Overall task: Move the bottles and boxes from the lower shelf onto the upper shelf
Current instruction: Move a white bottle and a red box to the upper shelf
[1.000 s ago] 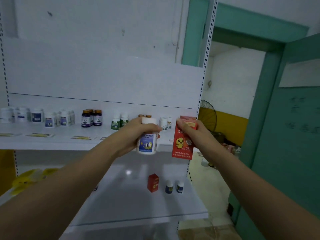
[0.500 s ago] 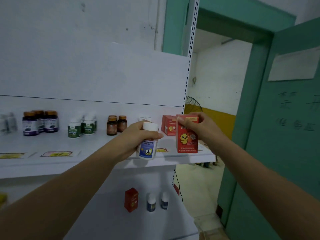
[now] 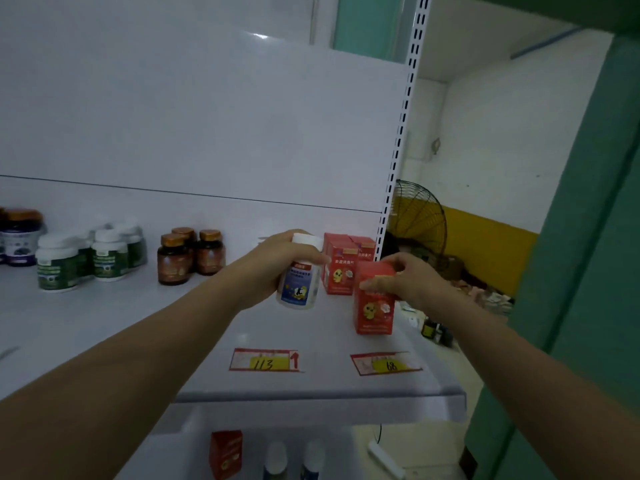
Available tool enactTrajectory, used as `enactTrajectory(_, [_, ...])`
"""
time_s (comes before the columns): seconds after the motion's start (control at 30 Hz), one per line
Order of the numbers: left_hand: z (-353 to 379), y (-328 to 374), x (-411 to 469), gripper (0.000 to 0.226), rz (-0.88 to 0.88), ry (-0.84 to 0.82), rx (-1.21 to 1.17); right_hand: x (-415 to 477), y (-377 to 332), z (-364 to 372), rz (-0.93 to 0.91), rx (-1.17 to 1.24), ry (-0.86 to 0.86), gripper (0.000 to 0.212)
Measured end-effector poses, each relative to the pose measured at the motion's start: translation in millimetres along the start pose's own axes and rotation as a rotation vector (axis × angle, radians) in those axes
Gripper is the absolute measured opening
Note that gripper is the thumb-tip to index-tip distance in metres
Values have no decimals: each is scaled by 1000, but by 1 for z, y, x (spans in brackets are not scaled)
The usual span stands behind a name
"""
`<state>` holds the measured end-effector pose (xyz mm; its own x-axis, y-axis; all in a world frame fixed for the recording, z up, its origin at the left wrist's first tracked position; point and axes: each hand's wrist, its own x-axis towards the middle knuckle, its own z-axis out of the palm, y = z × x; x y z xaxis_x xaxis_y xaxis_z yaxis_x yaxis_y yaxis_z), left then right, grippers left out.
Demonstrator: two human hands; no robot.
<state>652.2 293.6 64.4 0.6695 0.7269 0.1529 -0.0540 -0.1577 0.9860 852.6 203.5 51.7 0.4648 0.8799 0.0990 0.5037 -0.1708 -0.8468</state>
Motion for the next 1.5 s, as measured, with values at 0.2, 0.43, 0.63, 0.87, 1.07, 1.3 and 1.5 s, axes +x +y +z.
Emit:
enactTrajectory(0.2, [5, -19, 44, 21, -33, 1, 21, 43, 16, -18, 58, -105, -12, 60])
enactTrajectory(0.43, [2, -31, 77, 17, -47, -1, 8, 85, 20, -17, 18, -212, 11, 56])
enactTrajectory(0.63, [-14, -39, 91, 16, -65, 56, -3, 111, 24, -10, -34, -277, 53, 56])
enactTrajectory(0.87, [-27, -44, 98, 17, -91, 78, -47, 124, 27, -8, -67, -283, 44, 69])
enactTrajectory(1.07, [-29, -47, 97, 17, -114, 80, -62, 129, 33, -10, -119, -197, 45, 71])
enactTrajectory(1.3, [-28, -42, 82, 17, -114, 81, -41, 131, 39, -4, -105, -250, 32, 71])
enactTrajectory(1.5, [-36, -39, 51, 45, -120, 111, -49, 113, 29, 4, -106, -348, 139, 101])
